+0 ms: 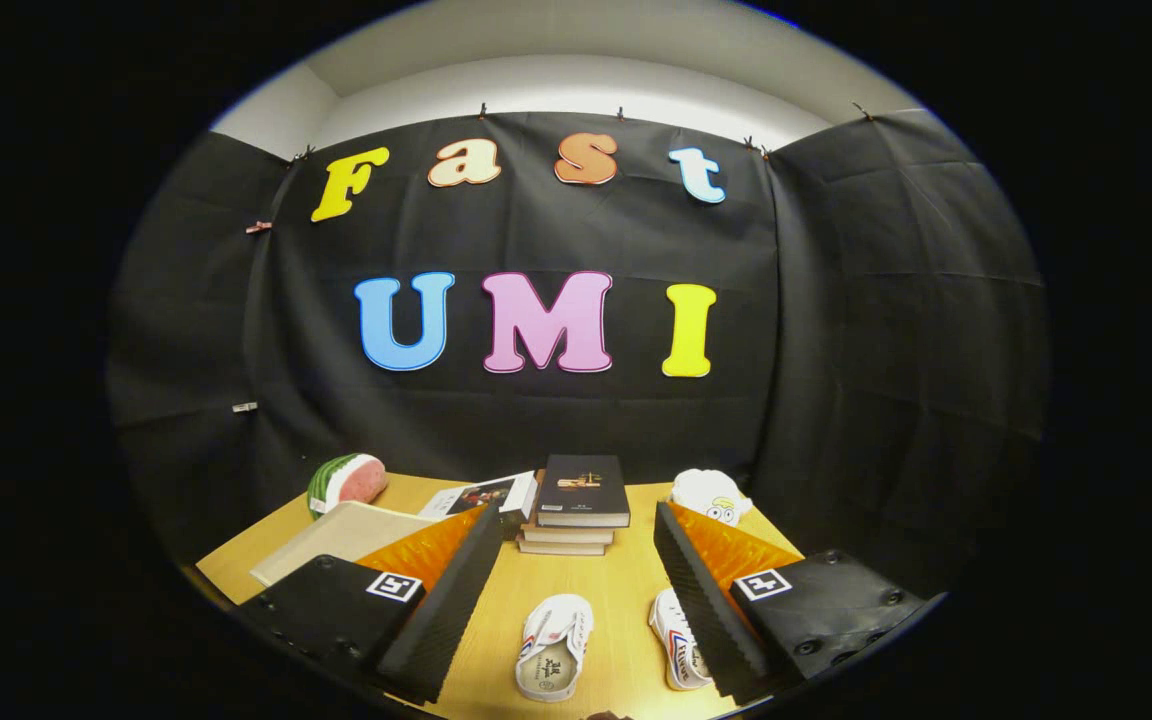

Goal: Open the storage box then place both shoes into the box .Put the left shoe in first, then the right shoe, with the right side of both shoes facing outward in a uniform manner.

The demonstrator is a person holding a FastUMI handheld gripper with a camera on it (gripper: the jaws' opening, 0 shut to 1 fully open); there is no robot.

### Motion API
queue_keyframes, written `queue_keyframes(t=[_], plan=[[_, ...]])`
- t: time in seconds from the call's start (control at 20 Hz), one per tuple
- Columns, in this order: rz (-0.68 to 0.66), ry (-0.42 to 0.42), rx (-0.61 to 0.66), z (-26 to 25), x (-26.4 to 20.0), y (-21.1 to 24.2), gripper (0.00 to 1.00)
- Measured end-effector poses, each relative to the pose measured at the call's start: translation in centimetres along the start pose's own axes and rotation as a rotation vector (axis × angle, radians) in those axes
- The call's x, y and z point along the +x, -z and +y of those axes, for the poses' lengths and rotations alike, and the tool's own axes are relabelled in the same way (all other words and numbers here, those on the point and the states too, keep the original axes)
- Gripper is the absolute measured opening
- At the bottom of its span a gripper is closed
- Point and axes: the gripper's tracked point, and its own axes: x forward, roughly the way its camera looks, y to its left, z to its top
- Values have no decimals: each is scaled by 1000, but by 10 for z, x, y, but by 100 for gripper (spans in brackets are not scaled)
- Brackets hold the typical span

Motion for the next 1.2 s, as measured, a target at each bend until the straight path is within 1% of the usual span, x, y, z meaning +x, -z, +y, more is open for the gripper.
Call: queue_keyframes(t=[0.1, 0.25, 0.4, 0.55, 0.7, 0.8, 0.95, 1.05, 1.1, 1.2], plan=[[38, -32, 39, 8, 5, 7, 97], [136, -121, 145, 31, 14, 26, 98], [288, -294, 359, 75, 17, 47, 98], [432, -396, 496, 101, 19, 82, 98], [597, -485, 577, 128, 12, 123, 98], [688, -505, 610, 137, 16, 152, 98], [806, -500, 694, 141, 25, 186, 98], [867, -520, 793, 149, 29, 199, 98], [879, -537, 850, 152, 29, 198, 98], [915, -557, 919, 161, 36, 205, 96]])
